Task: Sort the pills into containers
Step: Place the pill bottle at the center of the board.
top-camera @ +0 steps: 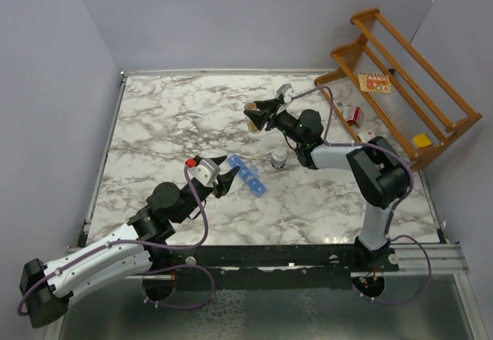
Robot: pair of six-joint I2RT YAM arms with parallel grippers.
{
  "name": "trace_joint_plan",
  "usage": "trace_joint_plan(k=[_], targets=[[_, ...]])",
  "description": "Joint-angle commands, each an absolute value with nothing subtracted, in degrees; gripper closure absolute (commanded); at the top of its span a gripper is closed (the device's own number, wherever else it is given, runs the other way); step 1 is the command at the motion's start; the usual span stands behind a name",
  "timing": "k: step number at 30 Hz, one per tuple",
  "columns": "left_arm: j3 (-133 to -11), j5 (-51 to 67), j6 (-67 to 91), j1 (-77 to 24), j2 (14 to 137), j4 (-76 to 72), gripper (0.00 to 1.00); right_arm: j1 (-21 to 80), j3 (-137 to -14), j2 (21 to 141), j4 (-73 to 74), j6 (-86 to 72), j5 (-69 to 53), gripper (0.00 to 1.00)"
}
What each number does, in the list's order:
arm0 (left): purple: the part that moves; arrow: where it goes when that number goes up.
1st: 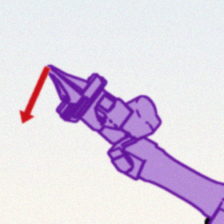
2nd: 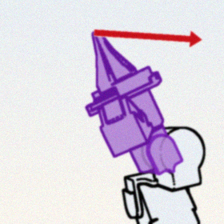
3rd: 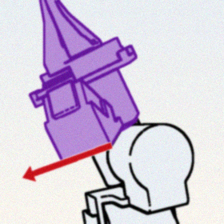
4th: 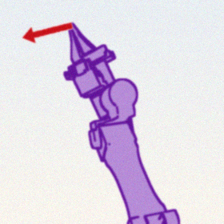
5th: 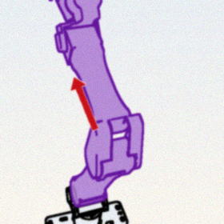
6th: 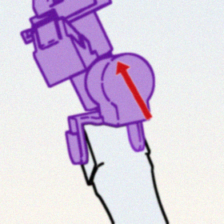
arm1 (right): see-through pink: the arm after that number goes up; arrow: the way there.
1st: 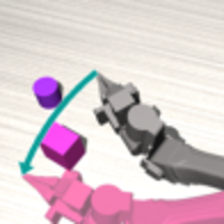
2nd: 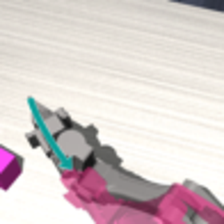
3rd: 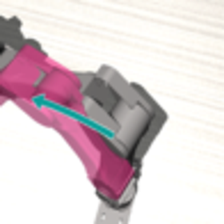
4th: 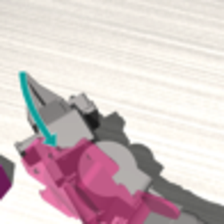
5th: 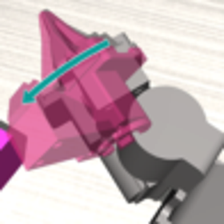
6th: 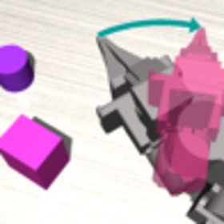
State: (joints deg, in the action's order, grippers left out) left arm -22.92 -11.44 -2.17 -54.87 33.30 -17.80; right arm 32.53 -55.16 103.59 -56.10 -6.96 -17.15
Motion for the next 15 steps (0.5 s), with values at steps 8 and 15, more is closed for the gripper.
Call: trace_joint_plan(k=[8,15], targets=[[-20.4,-14.8,-3.3,-55.0,32.3,-24.4,0.50,25.4,-59.0,123.3,-88.5,-16.6,-34.7,0.99],[-21.1,-13.3,-2.3,-55.0,36.5,-25.4,0.52,23.3,-59.2,122.3,-84.7,-11.6,-36.8,0.99]])
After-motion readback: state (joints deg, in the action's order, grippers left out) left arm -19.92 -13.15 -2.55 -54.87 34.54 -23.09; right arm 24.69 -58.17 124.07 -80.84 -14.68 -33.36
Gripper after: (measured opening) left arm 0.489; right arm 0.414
